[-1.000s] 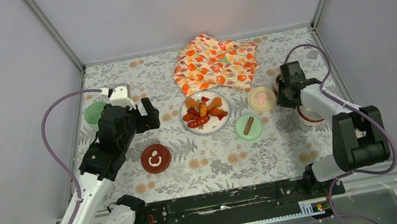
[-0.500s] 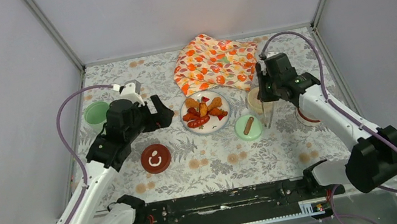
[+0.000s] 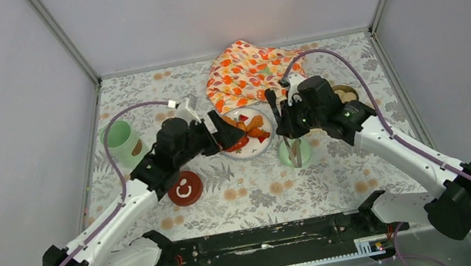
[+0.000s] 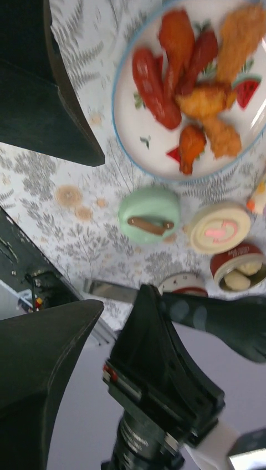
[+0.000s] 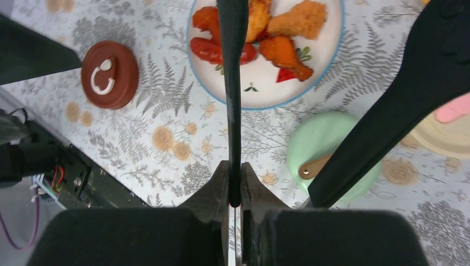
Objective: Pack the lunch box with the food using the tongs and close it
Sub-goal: Pick up the clamp at the center of the board.
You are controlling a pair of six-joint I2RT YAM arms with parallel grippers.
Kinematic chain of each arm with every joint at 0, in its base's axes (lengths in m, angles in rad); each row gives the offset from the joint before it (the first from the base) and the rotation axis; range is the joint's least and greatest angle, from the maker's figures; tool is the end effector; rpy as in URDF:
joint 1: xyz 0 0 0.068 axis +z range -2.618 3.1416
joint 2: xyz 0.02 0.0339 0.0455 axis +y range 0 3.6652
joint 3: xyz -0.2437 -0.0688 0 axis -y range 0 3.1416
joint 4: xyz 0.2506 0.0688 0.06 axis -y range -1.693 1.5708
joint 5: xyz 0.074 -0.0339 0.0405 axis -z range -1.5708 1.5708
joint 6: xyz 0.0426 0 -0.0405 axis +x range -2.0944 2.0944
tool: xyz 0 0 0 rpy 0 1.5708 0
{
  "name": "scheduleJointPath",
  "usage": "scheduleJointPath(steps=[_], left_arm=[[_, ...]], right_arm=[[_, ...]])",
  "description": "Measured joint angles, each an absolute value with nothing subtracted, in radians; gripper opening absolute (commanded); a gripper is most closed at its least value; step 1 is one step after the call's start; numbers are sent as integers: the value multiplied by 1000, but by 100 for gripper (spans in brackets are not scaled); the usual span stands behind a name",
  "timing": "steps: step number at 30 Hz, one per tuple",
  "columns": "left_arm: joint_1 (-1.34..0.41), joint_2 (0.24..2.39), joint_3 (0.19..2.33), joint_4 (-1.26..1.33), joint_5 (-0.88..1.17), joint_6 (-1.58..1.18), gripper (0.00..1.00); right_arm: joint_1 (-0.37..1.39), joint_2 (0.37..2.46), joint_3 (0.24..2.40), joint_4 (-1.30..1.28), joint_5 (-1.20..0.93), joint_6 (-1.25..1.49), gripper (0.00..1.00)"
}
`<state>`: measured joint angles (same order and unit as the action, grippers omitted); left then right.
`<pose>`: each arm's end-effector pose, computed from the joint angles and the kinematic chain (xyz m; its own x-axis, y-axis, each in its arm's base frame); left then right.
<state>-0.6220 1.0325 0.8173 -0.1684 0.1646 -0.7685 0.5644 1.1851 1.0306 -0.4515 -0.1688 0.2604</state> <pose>0.2075 -0.1573 0.2844 -0.7040 -0.3389 -0.6241 0.2906 0.6643 -0.6886 0.2332 0.1561 0.2939 -0.6308 -0.0990 -0.7696 -0.4984 0.8119 0.3041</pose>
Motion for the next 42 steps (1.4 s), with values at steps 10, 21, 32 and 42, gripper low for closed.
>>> scheduleJointPath(steps=[10,21,32,42], left_arm=[[-742,1191,817,76,121,-886,98],[-746,1304,817,210,96,-936,83],[-746,1336,815,316,98,-1010,34],[-746,1306,740,367,47,-1124,9]], right_arm=[[630,1171,978,-378,-257,240,0],[669,1189,971,-337,-282,225,0],[703,1228,971,-309,-271,221,2],[712,1229,971,-297,-252,229,28]])
